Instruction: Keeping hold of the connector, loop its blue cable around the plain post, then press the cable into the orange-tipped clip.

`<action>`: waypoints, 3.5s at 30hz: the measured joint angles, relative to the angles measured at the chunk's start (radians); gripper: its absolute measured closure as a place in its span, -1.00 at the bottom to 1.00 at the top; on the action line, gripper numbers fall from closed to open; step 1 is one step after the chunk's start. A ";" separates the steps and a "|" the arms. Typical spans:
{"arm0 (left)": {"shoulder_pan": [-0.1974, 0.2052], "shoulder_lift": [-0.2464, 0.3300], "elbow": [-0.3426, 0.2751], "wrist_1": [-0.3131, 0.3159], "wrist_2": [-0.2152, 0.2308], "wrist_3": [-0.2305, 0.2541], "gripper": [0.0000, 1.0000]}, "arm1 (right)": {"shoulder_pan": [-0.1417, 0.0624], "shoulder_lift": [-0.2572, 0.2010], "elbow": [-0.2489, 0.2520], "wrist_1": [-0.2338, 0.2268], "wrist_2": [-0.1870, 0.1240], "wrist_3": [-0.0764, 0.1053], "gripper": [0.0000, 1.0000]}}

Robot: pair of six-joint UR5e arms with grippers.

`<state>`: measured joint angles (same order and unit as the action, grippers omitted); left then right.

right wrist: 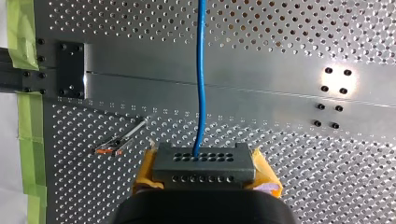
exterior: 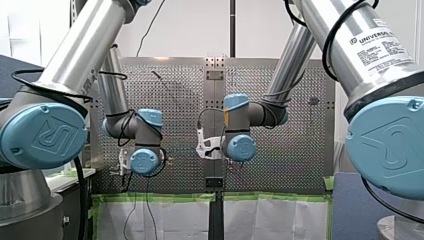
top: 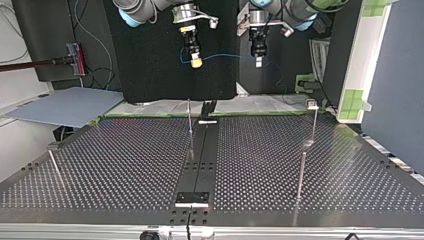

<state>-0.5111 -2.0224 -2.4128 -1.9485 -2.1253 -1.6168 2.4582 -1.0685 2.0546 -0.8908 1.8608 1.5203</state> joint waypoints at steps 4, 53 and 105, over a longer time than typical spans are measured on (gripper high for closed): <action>0.023 0.027 0.028 -0.027 0.019 0.024 1.00 | 0.003 -0.014 -0.016 0.020 -0.002 0.006 1.00; 0.103 0.486 0.486 -0.486 -0.234 -0.037 1.00 | -0.060 -0.165 -0.438 0.460 -0.139 0.058 1.00; 0.384 0.486 0.719 -0.917 0.085 0.013 1.00 | -0.126 -0.127 -0.825 0.575 -0.342 0.086 1.00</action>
<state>-0.1270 -1.5369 -1.6941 -2.8651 -2.0407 -1.6035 2.3318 -1.1959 1.2295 -0.3160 1.5185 1.6062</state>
